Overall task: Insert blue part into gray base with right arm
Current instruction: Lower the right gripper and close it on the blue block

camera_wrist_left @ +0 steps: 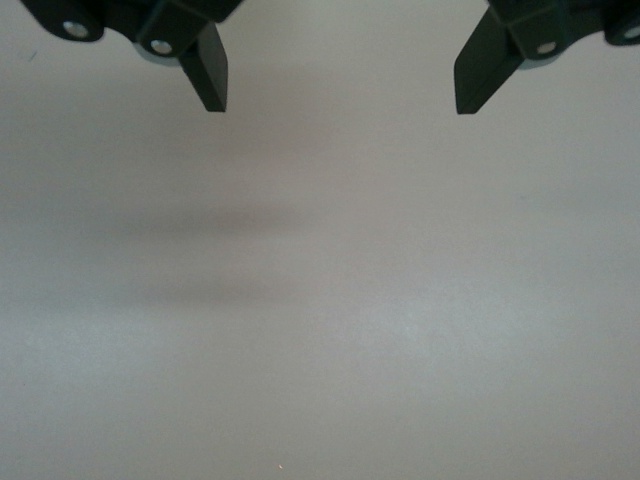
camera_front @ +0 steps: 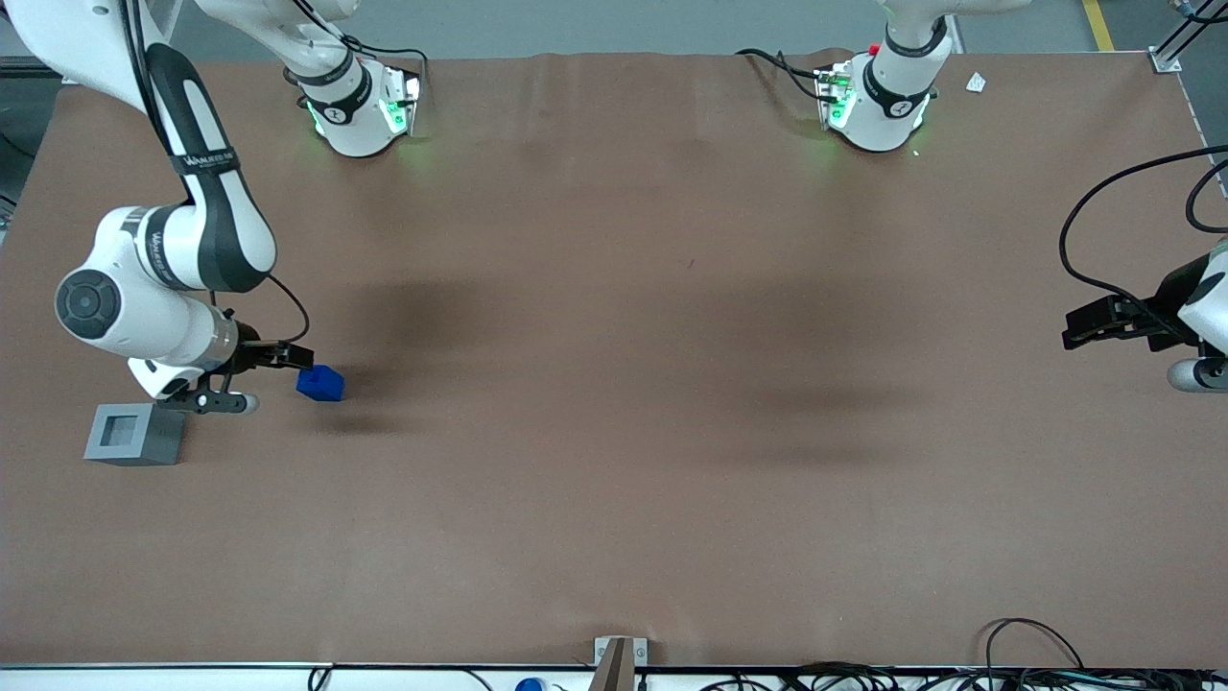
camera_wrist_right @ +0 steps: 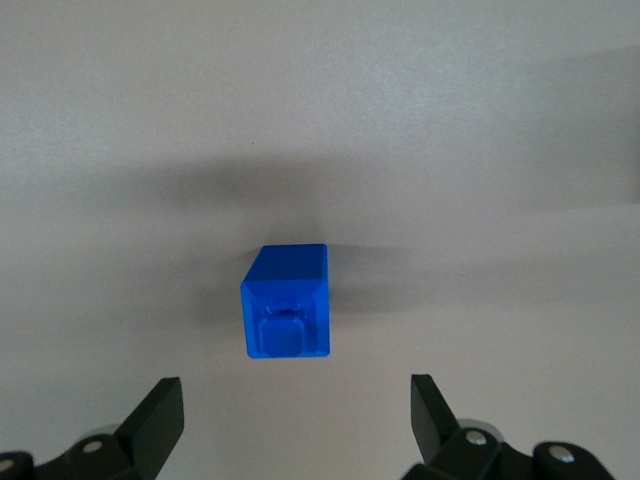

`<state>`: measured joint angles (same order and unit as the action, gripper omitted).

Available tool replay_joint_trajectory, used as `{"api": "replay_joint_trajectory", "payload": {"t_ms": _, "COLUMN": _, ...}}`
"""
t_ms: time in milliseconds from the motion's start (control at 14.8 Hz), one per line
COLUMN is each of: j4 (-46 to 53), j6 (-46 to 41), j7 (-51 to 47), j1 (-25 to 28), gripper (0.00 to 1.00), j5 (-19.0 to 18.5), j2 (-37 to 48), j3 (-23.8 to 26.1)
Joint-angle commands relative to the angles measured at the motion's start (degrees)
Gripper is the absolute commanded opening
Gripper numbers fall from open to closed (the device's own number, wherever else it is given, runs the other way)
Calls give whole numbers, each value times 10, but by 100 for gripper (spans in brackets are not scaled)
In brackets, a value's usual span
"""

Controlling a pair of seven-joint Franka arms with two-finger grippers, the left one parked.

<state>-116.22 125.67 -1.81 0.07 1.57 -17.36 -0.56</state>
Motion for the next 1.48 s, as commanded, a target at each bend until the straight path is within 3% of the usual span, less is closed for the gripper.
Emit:
{"api": "replay_joint_trajectory", "payload": {"t_ms": 0, "j4": -3, "j6": 22, "j7": 0, "j1": 5, "gripper": 100, "j5": 11, "j2": -18, "j3": 2}}
{"api": "replay_joint_trajectory", "payload": {"t_ms": 472, "j4": -3, "j6": 65, "j7": 0, "j1": 8, "gripper": 86, "j5": 11, "j2": -64, "j3": 2}}
{"api": "replay_joint_trajectory", "payload": {"t_ms": 809, "j4": -3, "j6": 66, "j7": 0, "j1": 8, "gripper": 68, "j5": 11, "j2": -72, "j3": 2}}
{"api": "replay_joint_trajectory", "payload": {"t_ms": 944, "j4": -2, "j6": 66, "j7": -1, "j1": 10, "gripper": 58, "j5": 11, "j2": -72, "j3": 1}}
{"api": "replay_joint_trajectory", "payload": {"t_ms": 1281, "j4": 3, "j6": 58, "j7": -1, "j1": 8, "gripper": 18, "j5": 10, "j2": -69, "j3": 1}}
{"api": "replay_joint_trajectory", "payload": {"t_ms": 1416, "j4": 12, "j6": 41, "j7": -1, "j1": 5, "gripper": 10, "j5": 10, "j2": -60, "j3": 0}}
